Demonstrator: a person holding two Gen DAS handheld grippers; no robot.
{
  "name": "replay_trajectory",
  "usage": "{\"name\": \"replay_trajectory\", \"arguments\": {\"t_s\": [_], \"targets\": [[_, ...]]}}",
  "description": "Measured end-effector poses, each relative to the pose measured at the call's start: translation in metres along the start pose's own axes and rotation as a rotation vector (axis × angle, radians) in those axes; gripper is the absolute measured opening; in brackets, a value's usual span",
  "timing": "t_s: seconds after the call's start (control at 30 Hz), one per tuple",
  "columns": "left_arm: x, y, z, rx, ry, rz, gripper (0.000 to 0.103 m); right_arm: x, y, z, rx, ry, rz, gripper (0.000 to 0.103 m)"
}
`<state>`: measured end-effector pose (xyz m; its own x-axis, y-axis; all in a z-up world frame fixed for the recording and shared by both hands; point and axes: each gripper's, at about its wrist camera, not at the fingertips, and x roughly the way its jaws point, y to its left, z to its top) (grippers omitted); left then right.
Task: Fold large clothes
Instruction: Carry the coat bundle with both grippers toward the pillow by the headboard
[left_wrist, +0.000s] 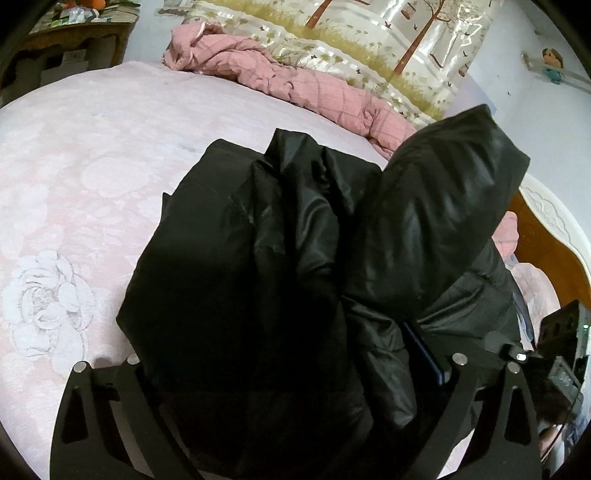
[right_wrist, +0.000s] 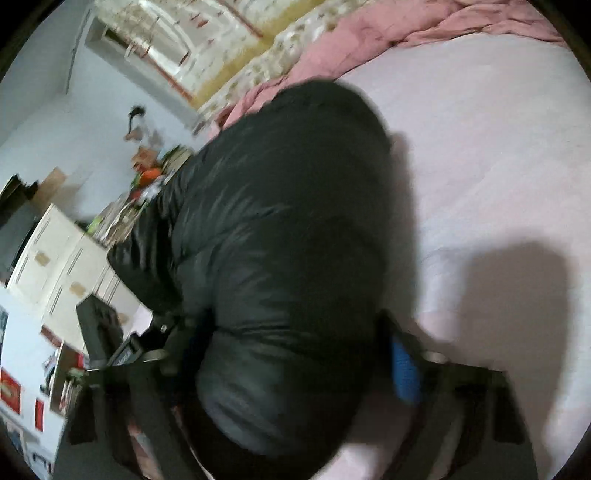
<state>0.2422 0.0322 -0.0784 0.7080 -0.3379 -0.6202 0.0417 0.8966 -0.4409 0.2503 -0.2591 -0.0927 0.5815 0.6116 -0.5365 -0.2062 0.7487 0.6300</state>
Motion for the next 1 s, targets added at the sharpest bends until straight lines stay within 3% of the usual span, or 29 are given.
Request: {"name": "replay_trajectory", "arguments": {"t_s": [0.03, 0.07, 0.1, 0.13, 0.23, 0.33, 0.5, 0.63, 0.83, 1.0], "targets": [[-0.002, -0.002, 0.000, 0.008, -0.004, -0.019, 0.086, -0.003, 0.007, -0.002, -0.028, -0.035, -0.032, 0.052], [-0.004, -0.004, -0.001, 0.018, -0.008, -0.023, 0.081, -0.004, 0.013, -0.003, -0.057, -0.054, -0.052, 0.049], [-0.007, -0.009, 0.000, 0.036, -0.015, -0.029, 0.070, -0.006, 0.023, -0.005, -0.103, -0.080, -0.085, 0.045], [-0.011, -0.014, 0.000, 0.051, -0.024, -0.031, 0.059, -0.006, 0.032, -0.007, -0.139, -0.100, -0.114, 0.043], [-0.027, -0.032, 0.004, 0.096, -0.056, -0.061, 0.043, -0.018, 0.050, -0.010, -0.191, -0.152, -0.154, 0.041], [-0.035, -0.052, 0.011, 0.119, -0.051, -0.108, 0.040, -0.046, 0.064, -0.008, -0.238, -0.222, -0.194, 0.041], [-0.048, -0.116, 0.023, 0.224, -0.125, -0.175, 0.039, -0.108, 0.071, 0.003, -0.283, -0.335, -0.267, 0.041], [-0.036, -0.180, 0.035, 0.284, -0.168, -0.283, 0.039, -0.166, 0.065, 0.023, -0.308, -0.460, -0.404, 0.042], [0.018, -0.290, 0.041, 0.348, -0.201, -0.416, 0.039, -0.229, 0.025, 0.053, -0.301, -0.644, -0.643, 0.042], [0.075, -0.364, 0.023, 0.413, -0.110, -0.507, 0.039, -0.271, -0.033, 0.064, -0.195, -0.705, -0.822, 0.042]]}}
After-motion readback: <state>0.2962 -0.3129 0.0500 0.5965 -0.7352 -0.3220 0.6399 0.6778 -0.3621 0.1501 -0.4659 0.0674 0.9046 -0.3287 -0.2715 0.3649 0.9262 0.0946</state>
